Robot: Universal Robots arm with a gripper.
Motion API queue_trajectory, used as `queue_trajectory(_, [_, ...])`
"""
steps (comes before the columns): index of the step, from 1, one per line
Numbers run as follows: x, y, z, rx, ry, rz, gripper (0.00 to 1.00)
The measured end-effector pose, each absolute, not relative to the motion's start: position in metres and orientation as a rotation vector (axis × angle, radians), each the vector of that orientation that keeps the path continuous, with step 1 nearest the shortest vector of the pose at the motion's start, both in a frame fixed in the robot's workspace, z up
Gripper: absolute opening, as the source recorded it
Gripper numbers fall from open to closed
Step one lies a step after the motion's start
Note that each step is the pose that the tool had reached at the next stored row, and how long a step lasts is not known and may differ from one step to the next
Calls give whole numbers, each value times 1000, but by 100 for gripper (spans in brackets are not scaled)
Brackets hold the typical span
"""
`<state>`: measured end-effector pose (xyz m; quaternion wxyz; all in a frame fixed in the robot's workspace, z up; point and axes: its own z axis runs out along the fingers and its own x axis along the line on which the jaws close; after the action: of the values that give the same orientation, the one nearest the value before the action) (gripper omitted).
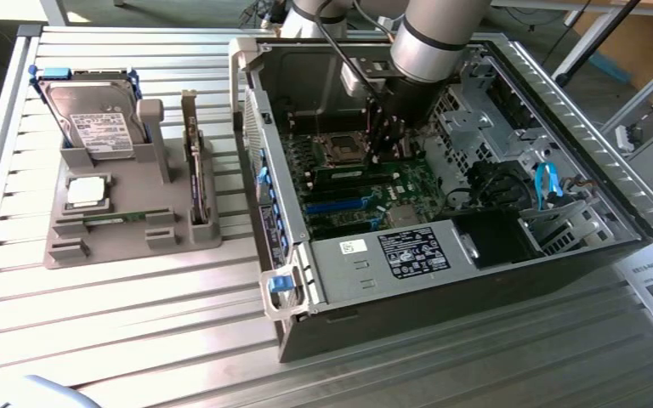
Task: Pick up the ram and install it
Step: 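Insert the ram into the slot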
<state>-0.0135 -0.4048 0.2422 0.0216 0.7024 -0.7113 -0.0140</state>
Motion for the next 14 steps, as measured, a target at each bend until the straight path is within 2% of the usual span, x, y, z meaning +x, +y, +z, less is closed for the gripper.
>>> queue_trajectory(14, [-14, -405, 239, 2177, -2205, -43, 12])
